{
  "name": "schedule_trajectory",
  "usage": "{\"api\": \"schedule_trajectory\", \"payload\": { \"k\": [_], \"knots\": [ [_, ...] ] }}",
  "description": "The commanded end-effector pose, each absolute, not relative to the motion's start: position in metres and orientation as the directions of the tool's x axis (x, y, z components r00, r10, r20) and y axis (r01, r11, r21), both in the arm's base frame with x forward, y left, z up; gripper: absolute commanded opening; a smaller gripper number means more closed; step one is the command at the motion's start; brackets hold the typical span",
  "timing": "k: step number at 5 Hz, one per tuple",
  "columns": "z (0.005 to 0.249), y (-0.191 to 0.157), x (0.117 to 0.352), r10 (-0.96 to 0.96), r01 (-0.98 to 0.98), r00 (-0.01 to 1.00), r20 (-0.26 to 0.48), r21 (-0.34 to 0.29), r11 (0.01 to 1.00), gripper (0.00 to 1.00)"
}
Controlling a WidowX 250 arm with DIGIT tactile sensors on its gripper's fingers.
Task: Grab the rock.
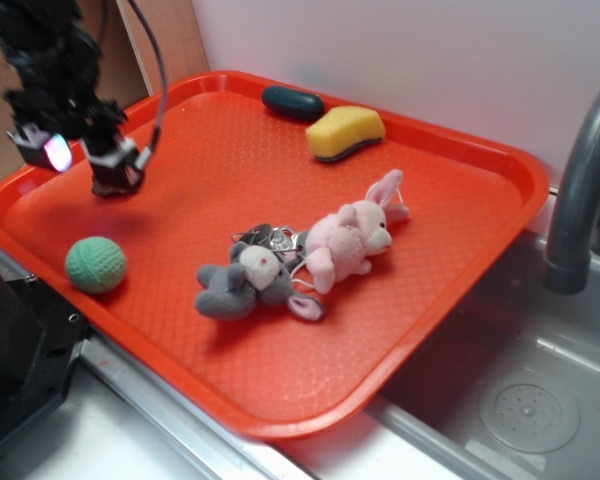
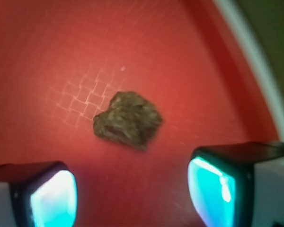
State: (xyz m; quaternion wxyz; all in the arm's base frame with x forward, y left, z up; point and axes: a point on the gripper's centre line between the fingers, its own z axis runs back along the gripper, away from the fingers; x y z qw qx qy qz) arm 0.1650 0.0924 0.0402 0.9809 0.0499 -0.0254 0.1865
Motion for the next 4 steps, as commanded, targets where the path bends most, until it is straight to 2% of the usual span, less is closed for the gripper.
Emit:
{"api": "schedule_trajectory", "payload": {
  "k": [1,2,3,4],
  "knots": [
    [0.012,0.112,0.189,0.311,-0.314,0.949,0.039,0.088,0.945,1.0],
    [0.005,0.115,0.197,0.29,-0.292,0.956,0.029,0.106,0.951,0.53],
    [0.014,0.119,0.197,0.313,-0.317,0.948,0.05,0.115,0.941,0.0],
    [0.052,0.106,0.194,0.303,-0.313,0.947,0.106,0.096,0.945,0.0]
  ]
}}
